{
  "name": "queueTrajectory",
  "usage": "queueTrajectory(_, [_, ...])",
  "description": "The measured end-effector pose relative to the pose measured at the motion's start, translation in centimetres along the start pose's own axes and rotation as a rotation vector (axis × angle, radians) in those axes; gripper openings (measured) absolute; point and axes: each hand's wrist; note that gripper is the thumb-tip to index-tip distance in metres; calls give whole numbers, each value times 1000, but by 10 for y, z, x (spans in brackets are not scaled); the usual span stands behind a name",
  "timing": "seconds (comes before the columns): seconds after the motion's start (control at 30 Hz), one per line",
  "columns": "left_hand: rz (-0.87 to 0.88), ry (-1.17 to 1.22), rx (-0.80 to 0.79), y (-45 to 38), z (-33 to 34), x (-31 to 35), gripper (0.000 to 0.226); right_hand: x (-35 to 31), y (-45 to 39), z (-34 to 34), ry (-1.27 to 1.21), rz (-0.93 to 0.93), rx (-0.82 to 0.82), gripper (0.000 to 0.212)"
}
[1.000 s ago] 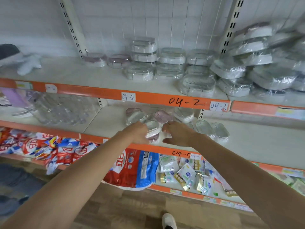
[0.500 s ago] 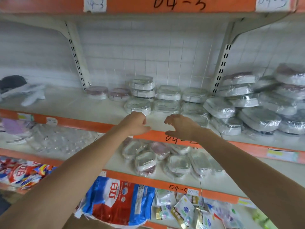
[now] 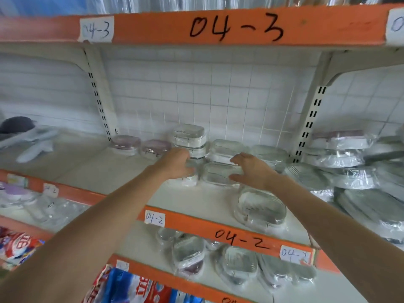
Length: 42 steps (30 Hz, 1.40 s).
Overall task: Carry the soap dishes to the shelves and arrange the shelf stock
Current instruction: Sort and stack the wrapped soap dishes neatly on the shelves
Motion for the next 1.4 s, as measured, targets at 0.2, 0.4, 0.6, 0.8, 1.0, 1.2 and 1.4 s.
queueTrajectory(0.2, [106,23,70,-50,-6,-21,51,9,-45,5,-37,40,39,59])
queueTrajectory(0.4, [194,-35,-23,-105,-10,-44,75,20,-84,7,-40,188,47,67])
queueTrajectory(0.6, [258,-80,-128,-143,-17,-67,97,29,-108,13,-85,307,32,77])
queueTrajectory(0.8, [264,-108,-269,-165,-16,-79,114,37,-121,20,-48,316,26,86])
queueTrajectory(1.0, [284,-153,-309,-177,-12,-87,119,43,-133,24,41,337,-76,98])
queueTrajectory(1.2, [302,-214,-299,-179,-4,-89,115,47,-138,28,114,329,-133,105])
queueTrajectory(1.4, [330,-282,-203,-171,-4,-83,119,45,-140,28,215,293,-59,112])
Point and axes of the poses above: each hand's wrist, its own y-axis away from the middle knuckle, its own z-axis out of the palm, x = y × z, and after that the axes turned 1 degree about x, right-handed
